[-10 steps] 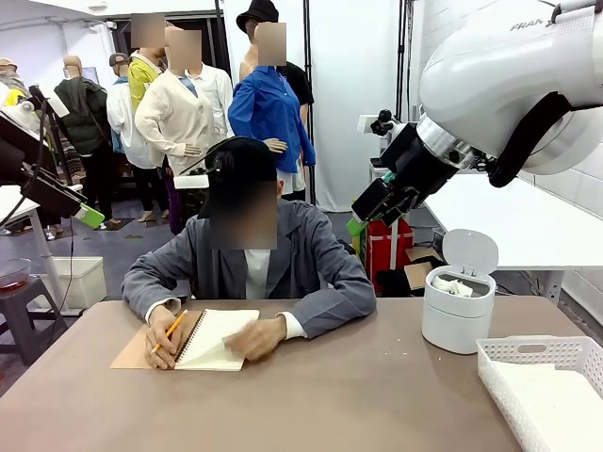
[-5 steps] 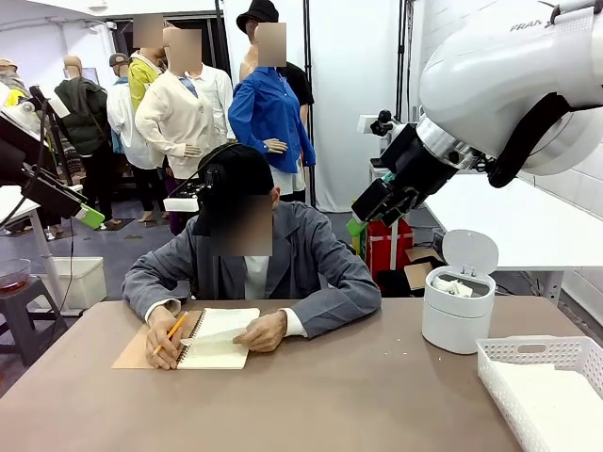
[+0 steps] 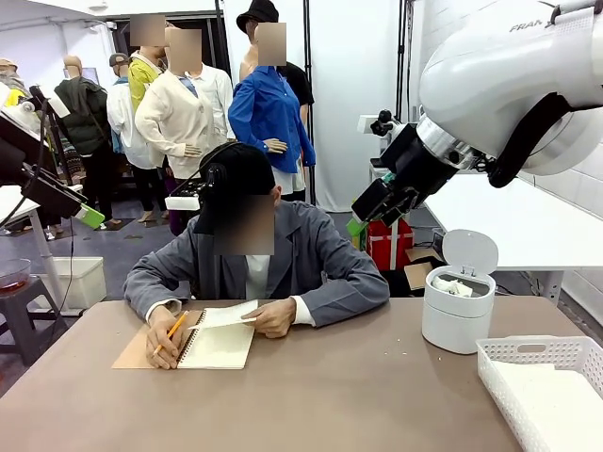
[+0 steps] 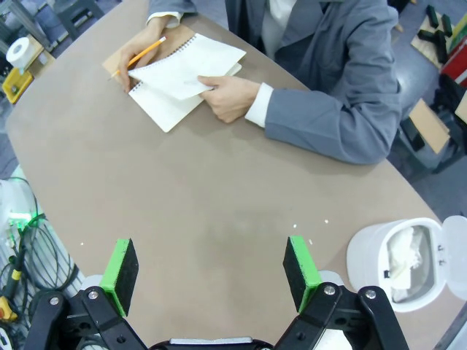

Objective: Sort the paper based on its condition.
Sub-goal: If a person hands you a paper, place it in the Organizing basket , and if it's crumpled, put it in the Trash can.

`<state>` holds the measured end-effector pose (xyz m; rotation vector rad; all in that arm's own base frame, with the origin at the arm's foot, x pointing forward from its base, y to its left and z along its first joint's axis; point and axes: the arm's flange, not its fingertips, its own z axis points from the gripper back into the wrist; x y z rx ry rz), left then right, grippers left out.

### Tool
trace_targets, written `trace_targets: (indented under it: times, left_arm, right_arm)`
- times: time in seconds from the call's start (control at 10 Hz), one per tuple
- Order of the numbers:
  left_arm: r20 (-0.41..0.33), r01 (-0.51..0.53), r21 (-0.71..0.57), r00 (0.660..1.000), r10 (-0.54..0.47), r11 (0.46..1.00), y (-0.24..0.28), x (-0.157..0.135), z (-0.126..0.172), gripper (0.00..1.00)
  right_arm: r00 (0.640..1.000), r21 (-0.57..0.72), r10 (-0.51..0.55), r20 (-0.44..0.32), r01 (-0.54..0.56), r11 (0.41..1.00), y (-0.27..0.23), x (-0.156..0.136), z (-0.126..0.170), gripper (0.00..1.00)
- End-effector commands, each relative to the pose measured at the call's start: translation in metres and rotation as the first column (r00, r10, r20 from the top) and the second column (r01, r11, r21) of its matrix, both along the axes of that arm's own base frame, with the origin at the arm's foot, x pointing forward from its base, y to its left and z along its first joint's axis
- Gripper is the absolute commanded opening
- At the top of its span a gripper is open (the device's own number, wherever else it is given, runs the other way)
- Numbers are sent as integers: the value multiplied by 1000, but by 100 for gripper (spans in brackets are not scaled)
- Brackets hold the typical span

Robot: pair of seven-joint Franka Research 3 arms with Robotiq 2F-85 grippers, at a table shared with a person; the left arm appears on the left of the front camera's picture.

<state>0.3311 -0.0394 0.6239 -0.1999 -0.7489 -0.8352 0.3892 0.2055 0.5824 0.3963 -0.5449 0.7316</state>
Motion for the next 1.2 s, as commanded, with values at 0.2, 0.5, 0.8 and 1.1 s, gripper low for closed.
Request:
trace_targets:
  times: [0.2, 0.5, 0.8, 1.1]
  left_arm:
    - [5, -3, -1, 1000, 3, 1000, 1, 1, 0, 100]
    - [5, -3, -1, 1000, 3, 1000, 1, 1, 0, 100]
    - [5, -3, -1, 1000, 3, 1000, 1, 1, 0, 100]
    - [5, -3, -1, 1000, 3, 1000, 1, 1, 0, 100]
  right_arm:
    - [1000, 6, -2, -4, 2, 1000, 1, 0, 0, 100]
    - [1000, 6, -2, -4, 2, 1000, 1, 0, 0, 100]
    - [1000, 6, -2, -4, 2, 1000, 1, 0, 0, 100]
    - [1000, 6, -2, -4, 2, 1000, 1, 0, 0, 100]
